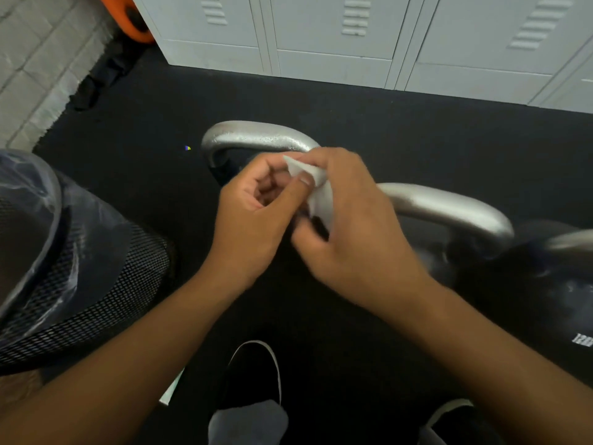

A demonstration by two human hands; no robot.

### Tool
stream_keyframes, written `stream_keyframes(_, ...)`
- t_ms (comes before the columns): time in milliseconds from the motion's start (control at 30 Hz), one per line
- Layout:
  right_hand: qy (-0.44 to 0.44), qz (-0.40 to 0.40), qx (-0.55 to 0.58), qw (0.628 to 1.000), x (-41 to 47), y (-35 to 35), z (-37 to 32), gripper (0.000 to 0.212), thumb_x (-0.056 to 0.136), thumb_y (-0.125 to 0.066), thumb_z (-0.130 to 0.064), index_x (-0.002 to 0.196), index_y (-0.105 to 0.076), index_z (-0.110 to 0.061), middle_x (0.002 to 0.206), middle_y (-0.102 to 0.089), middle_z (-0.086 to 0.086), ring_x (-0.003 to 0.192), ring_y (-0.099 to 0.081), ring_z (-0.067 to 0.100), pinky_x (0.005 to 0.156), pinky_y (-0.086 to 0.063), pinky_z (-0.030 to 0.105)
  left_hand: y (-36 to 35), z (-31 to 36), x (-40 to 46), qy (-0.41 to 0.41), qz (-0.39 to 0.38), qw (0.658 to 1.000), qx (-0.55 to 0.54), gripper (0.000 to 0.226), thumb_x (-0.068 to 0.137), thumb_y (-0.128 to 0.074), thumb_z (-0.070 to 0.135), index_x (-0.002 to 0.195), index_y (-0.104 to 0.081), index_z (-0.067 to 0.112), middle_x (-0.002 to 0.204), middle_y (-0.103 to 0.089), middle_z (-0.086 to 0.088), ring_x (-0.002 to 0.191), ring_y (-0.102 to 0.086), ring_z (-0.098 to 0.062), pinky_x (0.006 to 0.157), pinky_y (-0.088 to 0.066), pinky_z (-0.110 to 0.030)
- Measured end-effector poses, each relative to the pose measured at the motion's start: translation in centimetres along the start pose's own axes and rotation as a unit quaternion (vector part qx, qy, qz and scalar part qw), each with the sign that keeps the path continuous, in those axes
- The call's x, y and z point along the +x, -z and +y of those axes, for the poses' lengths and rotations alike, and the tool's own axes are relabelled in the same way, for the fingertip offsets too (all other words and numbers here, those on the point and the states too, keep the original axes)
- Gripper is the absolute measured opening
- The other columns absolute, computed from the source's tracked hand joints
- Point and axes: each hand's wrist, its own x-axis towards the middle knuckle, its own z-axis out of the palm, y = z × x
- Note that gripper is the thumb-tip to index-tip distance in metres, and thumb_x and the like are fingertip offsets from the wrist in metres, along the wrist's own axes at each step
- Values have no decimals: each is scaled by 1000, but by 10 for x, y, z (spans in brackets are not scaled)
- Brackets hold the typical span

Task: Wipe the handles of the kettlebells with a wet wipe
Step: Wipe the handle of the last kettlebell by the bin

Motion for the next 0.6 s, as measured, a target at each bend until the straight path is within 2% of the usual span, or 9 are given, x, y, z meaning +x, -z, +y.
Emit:
stream_keyframes(100, -38, -9, 70, 997, -7, -19, -4, 87, 82, -84, -14, 152, -33, -19, 142, -45, -2, 122, -53, 4, 99, -48, 14, 10, 3, 10, 3, 22, 999, 34, 6, 94, -73, 16, 96, -71, 21, 90, -77, -2, 86, -74, -15, 77, -60, -26)
stream_keyframes(167, -84, 31, 99, 991, -9, -31, -4, 96, 79, -88, -18, 153, -28, -25, 143, -44, -4, 126, -52, 4, 101, -48, 14, 14, 5, 14, 2, 20, 998, 55, 12, 93, -74, 17, 88, -70, 27, 81, -75, 6, 80, -72, -9, 72, -57, -22)
stream_keyframes(233, -124, 62, 126, 982, -9, -39, -5, 95, 79, -89, -22, 151, -28, -30, 140, -49, -7, 125, -55, 4, 99, -53, 19, 15, 7, 17, 2, 19, 997, 74, 22, 92, -75, 21, 79, -66, 36, 74, -69, 9, 75, -68, -4, 68, -54, -19)
stream_keyframes(300, -152, 82, 161, 972, -7, -43, -4, 86, 83, -87, -20, 148, -31, -33, 132, -55, -12, 118, -60, 1, 91, -56, 17, 14, 7, 20, 13, 15, 997, 79, 22, 88, -72, 27, 73, -65, 40, 76, -66, -3, 75, -67, -10, 67, -57, -23)
stream_keyframes(367, -175, 98, 194, 960, -5, -41, -2, 68, 90, -79, -14, 141, -39, -35, 121, -62, -16, 109, -66, 1, 82, -59, 20, 15, 7, 25, 31, -12, 997, 71, 19, 87, -72, 28, 71, -62, 32, 72, -58, -13, 69, -60, -17, 62, -53, -26)
stream_keyframes(433, -197, 107, 204, 953, -2, -37, 1, 38, 99, -68, -17, 129, -53, -34, 105, -67, -15, 99, -69, 3, 76, -60, 24, 15, 7, 31, 50, -39, 995, 77, 24, 91, -73, 24, 72, -59, 22, 65, -50, -5, 61, -49, -11, 59, -46, -21)
stream_keyframes(467, -206, 109, 216, 948, -1, -35, 2, 24, 103, -62, -21, 123, -59, -34, 101, -70, -14, 96, -70, 4, 76, -60, 25, 15, 7, 33, 57, -41, 993, 91, 24, 94, -73, 22, 74, -59, 20, 64, -50, 0, 60, -48, -8, 59, -45, -20)
stream_keyframes(500, -216, 116, 237, 940, -1, -35, 1, 19, 106, -55, -23, 119, -64, -33, 101, -72, -13, 97, -71, 5, 79, -61, 26, 15, 6, 35, 62, -36, 992, 106, 20, 95, -72, 22, 78, -62, 21, 63, -53, 5, 59, -50, -6, 59, -47, -19)
stream_keyframes(600, -263, 157, 329, 893, -5, -40, -3, 31, 111, -44, -20, 127, -70, -25, 115, -76, -6, 112, -71, 10, 99, -58, 39, 13, 5, 36, 49, -14, 988, 145, 10, 95, -72, 22, 95, -67, 30, 76, -71, 12, 70, -68, -1, 70, -56, -19)
